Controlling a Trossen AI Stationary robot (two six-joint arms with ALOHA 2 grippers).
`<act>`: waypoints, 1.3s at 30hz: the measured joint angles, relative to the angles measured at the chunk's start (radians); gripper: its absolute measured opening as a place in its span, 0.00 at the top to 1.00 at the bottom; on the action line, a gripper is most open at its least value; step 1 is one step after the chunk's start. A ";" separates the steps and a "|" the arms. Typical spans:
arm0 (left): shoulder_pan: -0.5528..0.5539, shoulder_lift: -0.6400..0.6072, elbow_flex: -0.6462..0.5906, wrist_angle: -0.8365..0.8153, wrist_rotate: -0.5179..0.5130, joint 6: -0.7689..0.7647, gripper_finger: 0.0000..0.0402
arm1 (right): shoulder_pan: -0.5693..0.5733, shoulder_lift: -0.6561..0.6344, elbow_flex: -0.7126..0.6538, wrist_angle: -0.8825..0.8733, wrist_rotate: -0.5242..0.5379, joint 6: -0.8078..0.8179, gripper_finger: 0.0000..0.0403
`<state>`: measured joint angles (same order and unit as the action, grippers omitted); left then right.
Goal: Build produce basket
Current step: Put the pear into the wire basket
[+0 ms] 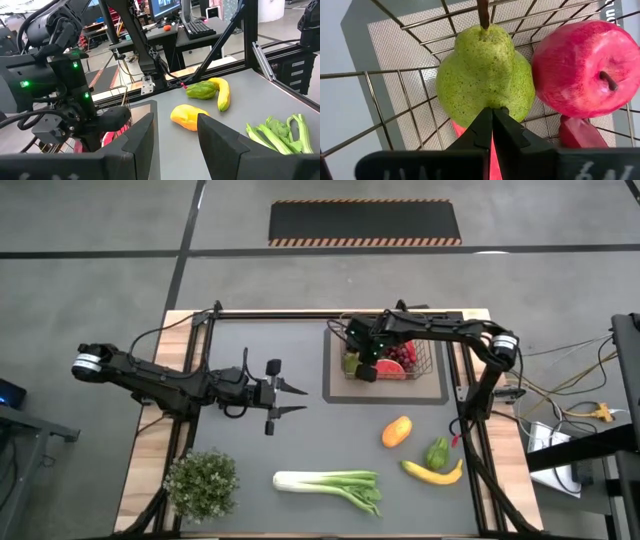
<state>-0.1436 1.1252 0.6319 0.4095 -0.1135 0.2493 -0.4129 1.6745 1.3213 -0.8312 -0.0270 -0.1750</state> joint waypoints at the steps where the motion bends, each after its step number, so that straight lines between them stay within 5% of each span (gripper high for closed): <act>1: 0.000 0.000 0.000 0.000 0.000 0.000 0.67 | 0.000 -0.007 -0.001 -0.001 0.000 0.000 0.98; 39: 0.000 0.000 0.000 0.001 0.000 -0.002 0.67 | -0.011 -0.002 -0.025 0.023 -0.033 -0.001 0.98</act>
<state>-0.1436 1.1252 0.6319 0.4101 -0.1135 0.2470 -0.4244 1.6722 1.2961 -0.8079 -0.0605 -0.1757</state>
